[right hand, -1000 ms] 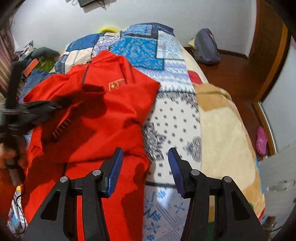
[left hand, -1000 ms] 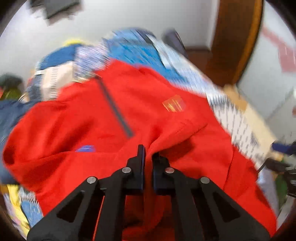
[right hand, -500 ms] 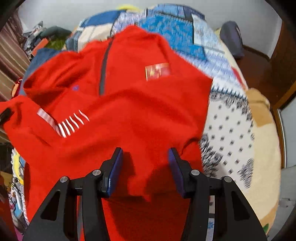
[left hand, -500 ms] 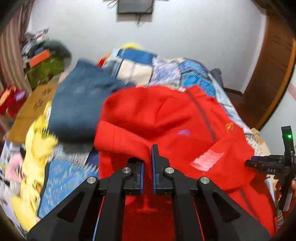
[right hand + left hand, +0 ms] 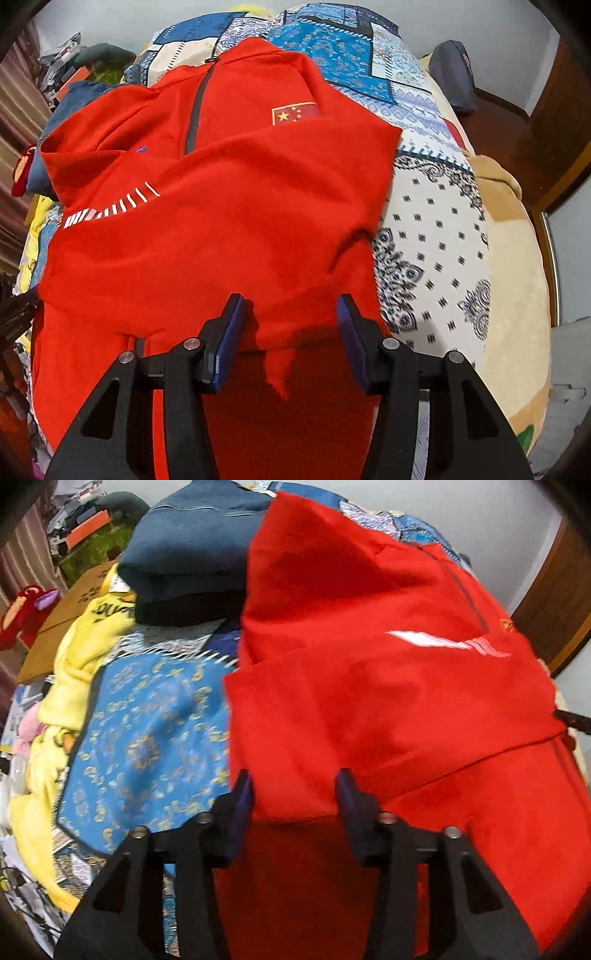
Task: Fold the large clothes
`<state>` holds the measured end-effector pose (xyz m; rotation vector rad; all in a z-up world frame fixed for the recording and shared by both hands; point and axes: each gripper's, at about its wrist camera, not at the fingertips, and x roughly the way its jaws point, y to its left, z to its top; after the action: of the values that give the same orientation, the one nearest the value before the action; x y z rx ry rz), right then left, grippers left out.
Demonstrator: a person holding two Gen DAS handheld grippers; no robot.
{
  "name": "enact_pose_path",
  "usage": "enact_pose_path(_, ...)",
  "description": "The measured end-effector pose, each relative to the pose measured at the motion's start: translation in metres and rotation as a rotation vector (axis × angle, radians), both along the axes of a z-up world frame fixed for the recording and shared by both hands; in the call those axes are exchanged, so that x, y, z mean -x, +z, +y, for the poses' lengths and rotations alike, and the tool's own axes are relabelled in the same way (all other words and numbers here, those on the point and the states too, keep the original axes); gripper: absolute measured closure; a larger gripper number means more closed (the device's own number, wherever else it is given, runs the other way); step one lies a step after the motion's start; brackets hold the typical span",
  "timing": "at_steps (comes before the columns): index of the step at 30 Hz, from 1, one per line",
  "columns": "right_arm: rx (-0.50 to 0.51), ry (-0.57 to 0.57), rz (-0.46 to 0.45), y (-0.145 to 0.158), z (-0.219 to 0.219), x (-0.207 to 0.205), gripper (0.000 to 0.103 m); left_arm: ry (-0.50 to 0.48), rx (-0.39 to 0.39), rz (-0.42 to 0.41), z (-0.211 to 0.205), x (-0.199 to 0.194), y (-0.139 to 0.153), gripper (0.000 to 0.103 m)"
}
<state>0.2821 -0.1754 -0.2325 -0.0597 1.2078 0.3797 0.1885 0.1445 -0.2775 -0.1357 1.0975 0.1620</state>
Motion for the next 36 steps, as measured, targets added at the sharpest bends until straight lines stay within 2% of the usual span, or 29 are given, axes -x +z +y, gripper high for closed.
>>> enact_pose_path(5, 0.021, 0.000, 0.005, 0.005, -0.010, 0.004, 0.055, -0.003, -0.043, 0.014, 0.013, 0.004, 0.010, 0.053)
enact_pose_path(10, 0.008, -0.020, -0.031, 0.023, -0.026, -0.002, 0.055, 0.002, -0.058, -0.058, 0.024, -0.005, 0.043, 0.047)
enact_pose_path(16, -0.041, -0.068, -0.073, 0.044, -0.035, -0.030, 0.055, -0.009, -0.048, -0.169, 0.032, -0.041, 0.087, 0.046)
enact_pose_path(21, -0.038, -0.074, -0.123, 0.056, -0.027, -0.059, 0.055, -0.027, -0.052, -0.232, 0.036, -0.085, 0.113, 0.046)
enact_pose_path(28, -0.076, -0.063, -0.160, 0.062, -0.006, -0.113, 0.055, -0.065, -0.068, -0.222, 0.037, -0.153, 0.112, 0.045)
enact_pose_path(32, -0.112, -0.057, -0.128, 0.054, 0.007, -0.146, 0.055, -0.093, -0.075, -0.172, 0.038, -0.195, 0.098, 0.045)
enact_pose_path(36, -0.085, -0.034, -0.120, 0.039, 0.030, -0.181, 0.055, -0.119, -0.064, -0.139, 0.038, -0.229, 0.088, 0.045)
